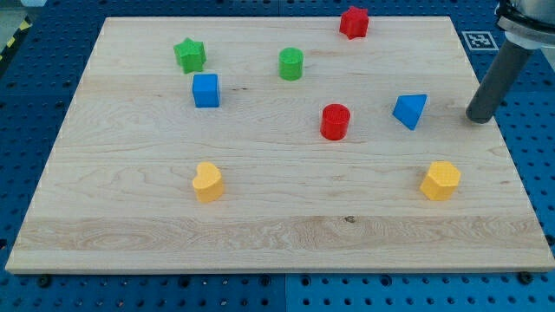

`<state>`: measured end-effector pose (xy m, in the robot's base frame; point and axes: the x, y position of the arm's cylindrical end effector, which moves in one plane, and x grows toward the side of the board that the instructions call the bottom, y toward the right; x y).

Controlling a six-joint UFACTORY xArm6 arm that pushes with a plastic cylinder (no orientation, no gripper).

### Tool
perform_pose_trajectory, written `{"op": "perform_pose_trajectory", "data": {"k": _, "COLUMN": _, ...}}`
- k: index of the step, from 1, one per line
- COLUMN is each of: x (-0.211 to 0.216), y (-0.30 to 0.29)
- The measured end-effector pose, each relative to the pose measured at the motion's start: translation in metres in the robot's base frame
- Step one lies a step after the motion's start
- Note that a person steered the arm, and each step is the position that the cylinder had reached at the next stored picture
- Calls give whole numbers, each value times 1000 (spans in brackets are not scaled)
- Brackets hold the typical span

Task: Touch the right side of the blue triangle

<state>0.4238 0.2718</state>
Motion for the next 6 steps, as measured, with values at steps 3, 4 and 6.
{"op": "perform_pose_trajectory", "data": {"k": 3, "x": 18, "y": -49}}
{"op": "perform_pose_trajectory", "data": {"k": 4, "x": 18, "y": -57}}
{"op": "perform_pose_trajectory", "data": {"k": 6, "x": 18, "y": -79}}
